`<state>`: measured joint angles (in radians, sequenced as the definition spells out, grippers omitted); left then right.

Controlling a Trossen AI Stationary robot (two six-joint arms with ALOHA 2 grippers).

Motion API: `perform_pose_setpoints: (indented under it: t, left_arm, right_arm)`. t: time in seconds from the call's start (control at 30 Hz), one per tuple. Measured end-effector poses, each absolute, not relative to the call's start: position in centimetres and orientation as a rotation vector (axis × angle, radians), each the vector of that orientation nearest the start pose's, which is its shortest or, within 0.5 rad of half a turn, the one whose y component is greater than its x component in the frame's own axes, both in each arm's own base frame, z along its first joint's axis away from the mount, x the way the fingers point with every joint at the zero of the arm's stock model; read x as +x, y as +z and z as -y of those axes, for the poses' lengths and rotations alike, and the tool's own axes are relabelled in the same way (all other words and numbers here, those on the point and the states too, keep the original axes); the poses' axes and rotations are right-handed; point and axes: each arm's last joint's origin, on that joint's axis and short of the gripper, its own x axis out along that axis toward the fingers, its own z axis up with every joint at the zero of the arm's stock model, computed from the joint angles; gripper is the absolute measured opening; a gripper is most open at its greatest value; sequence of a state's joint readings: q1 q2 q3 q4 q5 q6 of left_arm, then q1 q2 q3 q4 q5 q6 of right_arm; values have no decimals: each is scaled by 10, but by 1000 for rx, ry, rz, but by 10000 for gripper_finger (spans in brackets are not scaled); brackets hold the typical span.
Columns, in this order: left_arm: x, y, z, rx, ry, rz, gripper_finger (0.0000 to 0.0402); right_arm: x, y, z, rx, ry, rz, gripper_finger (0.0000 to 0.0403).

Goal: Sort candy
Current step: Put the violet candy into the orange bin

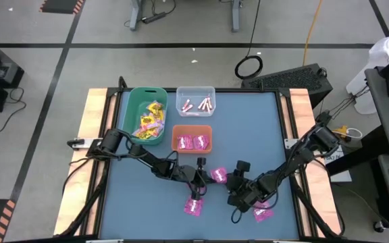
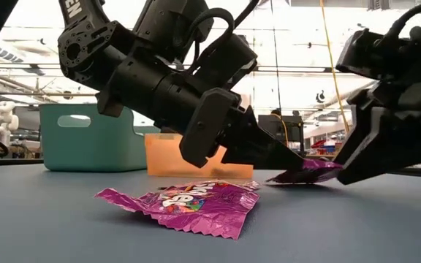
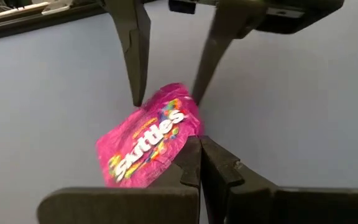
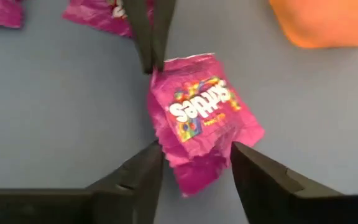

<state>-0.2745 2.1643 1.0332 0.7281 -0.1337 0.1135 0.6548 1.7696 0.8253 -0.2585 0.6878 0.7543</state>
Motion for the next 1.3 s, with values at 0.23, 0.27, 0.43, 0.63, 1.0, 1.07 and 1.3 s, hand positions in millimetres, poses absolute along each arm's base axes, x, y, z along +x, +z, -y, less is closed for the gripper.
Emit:
perform_pose_setpoints:
  t: [0.23, 0.27, 0.43, 0.63, 1.0, 1.07, 1.3]
  left_arm:
    - [400, 88, 109, 194, -163, -393, 2]
    - [400, 89, 109, 193, -163, -390, 2]
    - [399, 92, 109, 197, -163, -401, 5]
    - [393, 135, 113, 203, -140, -367, 77]
    - [365, 195, 107, 288, 7, -453, 200]
    - [360, 195, 104, 293, 57, -484, 202]
    - [352, 186, 100, 301, 111, -516, 203]
  right_arm:
    - [252, 112, -159, -49, -339, -897, 41]
    - [252, 111, -159, -48, -333, -905, 22]
    - [253, 113, -161, -50, -322, -919, 14]
    - [258, 137, -165, -60, -313, -925, 2]
    - [241, 220, -152, 44, -312, -741, 0]
    - [231, 237, -147, 54, -290, -712, 0]
    - [193, 293, -131, 90, -248, -504, 0]
